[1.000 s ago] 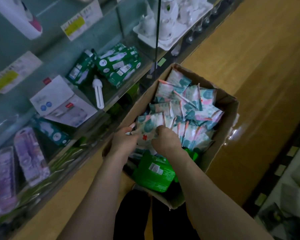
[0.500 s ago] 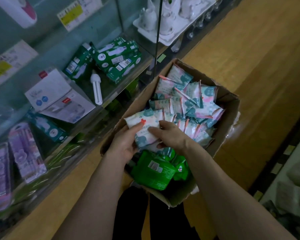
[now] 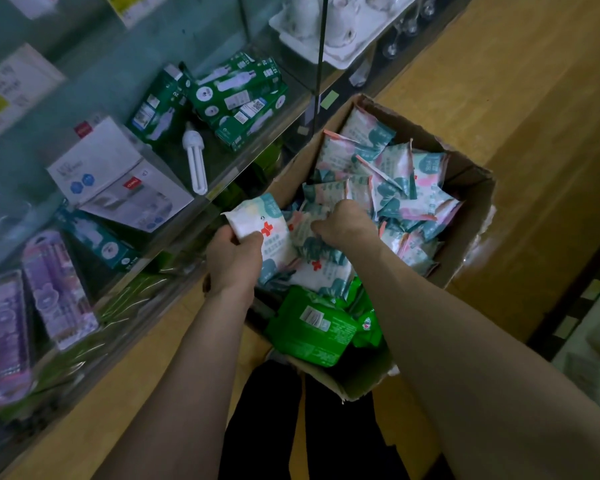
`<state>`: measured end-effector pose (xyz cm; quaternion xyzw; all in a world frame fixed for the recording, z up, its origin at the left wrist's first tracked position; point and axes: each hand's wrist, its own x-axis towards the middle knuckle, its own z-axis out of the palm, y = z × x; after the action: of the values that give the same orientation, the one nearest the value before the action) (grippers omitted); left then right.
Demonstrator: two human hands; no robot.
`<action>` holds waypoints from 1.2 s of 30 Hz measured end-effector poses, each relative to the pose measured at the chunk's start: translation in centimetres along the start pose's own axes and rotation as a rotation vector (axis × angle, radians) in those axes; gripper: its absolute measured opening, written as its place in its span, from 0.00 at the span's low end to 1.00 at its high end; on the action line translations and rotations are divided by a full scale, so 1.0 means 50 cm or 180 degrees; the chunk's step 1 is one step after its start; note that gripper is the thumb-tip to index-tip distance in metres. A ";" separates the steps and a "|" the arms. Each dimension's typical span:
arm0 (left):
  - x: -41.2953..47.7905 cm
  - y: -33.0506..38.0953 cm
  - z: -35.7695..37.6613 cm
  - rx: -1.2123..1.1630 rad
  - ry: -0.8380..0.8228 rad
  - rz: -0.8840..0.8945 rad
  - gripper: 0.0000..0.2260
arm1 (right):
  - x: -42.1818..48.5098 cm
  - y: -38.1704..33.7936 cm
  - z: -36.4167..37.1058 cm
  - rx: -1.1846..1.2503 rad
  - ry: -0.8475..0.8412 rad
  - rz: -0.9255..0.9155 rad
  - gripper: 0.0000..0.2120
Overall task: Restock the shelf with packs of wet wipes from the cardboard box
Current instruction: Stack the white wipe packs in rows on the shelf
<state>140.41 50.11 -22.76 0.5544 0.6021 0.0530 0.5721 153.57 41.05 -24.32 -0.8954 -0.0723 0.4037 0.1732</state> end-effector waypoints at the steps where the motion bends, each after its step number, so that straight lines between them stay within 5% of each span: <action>1: 0.001 0.000 -0.001 0.0021 0.0024 0.0036 0.13 | 0.000 -0.004 0.006 0.0054 -0.0105 -0.0018 0.13; 6: -0.002 -0.002 -0.008 0.0077 0.0053 0.0028 0.13 | -0.006 -0.008 0.041 0.1005 -0.0299 0.0170 0.12; 14: -0.041 0.021 -0.006 -0.0226 -0.0216 -0.0046 0.14 | -0.100 0.035 -0.013 0.3971 0.0333 0.0616 0.09; 20: -0.127 0.085 0.015 -0.0371 -0.0748 0.0278 0.13 | -0.226 0.067 -0.079 0.5247 0.0623 0.0620 0.13; 36: -0.431 0.199 0.052 -0.0627 -0.2007 0.0607 0.10 | -0.541 0.154 -0.208 0.6278 0.1460 -0.0443 0.04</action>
<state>142.62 36.71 -3.12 0.5393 0.3331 -0.0099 0.7733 143.33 23.98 -1.91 -0.4029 0.2762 0.0909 0.8678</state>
